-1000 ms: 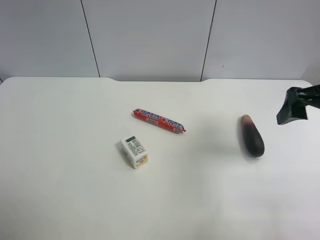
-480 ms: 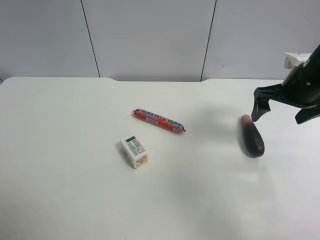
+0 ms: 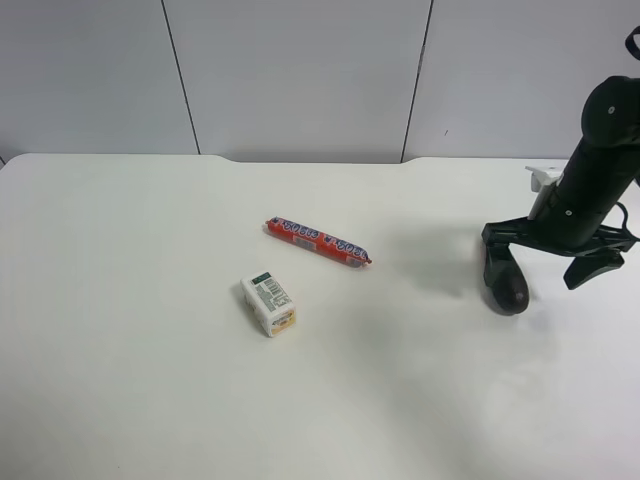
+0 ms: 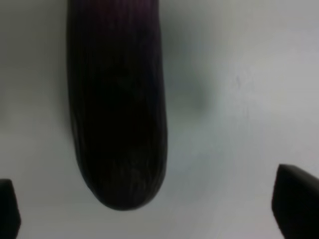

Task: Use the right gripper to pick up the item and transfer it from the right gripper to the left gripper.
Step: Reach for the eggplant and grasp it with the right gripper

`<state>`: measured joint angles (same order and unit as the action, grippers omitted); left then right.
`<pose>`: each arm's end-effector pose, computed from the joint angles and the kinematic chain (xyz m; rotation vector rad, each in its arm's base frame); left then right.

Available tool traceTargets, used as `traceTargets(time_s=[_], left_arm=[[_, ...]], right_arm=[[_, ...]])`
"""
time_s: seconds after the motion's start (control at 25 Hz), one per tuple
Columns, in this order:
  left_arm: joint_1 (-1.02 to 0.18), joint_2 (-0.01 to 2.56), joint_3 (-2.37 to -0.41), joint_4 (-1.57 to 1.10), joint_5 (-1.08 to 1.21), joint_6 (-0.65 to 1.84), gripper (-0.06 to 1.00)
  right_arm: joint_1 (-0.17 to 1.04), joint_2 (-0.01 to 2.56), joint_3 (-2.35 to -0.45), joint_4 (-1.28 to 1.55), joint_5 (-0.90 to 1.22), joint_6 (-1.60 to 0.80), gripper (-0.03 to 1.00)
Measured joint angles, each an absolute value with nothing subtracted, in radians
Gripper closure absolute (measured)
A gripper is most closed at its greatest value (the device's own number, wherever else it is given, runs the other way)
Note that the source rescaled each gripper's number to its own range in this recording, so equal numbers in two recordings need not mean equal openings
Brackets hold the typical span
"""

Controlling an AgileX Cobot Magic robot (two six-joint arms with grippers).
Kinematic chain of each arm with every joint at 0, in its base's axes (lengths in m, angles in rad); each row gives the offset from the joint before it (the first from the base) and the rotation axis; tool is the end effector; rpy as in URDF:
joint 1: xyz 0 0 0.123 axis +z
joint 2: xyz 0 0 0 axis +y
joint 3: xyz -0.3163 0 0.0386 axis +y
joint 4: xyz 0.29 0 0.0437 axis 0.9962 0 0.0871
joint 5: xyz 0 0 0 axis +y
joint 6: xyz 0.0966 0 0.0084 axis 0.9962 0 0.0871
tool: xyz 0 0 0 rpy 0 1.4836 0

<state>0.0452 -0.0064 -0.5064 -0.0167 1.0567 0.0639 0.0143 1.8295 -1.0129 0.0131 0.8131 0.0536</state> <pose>0.0018 -0.0013 0.2971 0.0198 2.0276 0.0490 0.3513 0.0059 0.1405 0.0750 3.1127 0.0165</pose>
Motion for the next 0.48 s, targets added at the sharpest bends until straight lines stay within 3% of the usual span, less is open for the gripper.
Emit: traceTargets(time_s=[0.48], left_arm=[[0.045,-0.006,-0.506,-0.017,1.057,0.064,-0.06]], right_arm=[[0.014,1.928,-1.013,0.013,0.743,0.035,-0.03]])
